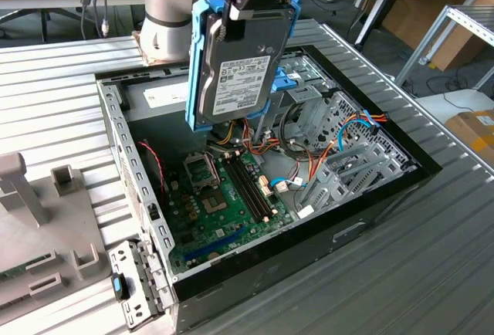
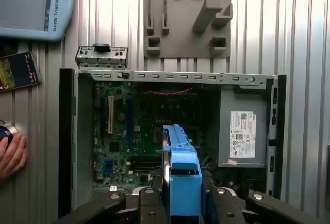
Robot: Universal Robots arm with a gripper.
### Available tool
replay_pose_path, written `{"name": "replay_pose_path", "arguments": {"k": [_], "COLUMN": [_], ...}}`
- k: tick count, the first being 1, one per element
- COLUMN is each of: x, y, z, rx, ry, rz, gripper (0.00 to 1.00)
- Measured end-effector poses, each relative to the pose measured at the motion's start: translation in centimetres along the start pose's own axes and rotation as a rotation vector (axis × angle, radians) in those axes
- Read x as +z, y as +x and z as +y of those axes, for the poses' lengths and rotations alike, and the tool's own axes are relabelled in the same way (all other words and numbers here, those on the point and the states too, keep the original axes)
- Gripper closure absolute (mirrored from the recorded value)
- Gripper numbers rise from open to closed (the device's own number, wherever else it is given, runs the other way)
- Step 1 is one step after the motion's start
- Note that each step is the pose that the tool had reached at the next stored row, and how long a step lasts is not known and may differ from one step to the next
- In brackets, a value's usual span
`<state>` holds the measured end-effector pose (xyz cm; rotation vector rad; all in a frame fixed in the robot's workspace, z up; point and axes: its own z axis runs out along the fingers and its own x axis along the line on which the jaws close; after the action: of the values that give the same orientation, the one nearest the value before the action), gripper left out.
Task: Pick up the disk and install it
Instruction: 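Pick up the disk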
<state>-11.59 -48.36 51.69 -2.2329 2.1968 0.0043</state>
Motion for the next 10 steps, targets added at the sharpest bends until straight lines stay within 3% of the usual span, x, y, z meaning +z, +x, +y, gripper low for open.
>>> {"name": "replay_pose_path", "arguments": {"k": [10], "x": [0.13], "y": [0.07], "z": [-4.26], "rx": [0.000], "ry": [-0.0001], "rz": [0.0026], "gripper": [0.63]}}
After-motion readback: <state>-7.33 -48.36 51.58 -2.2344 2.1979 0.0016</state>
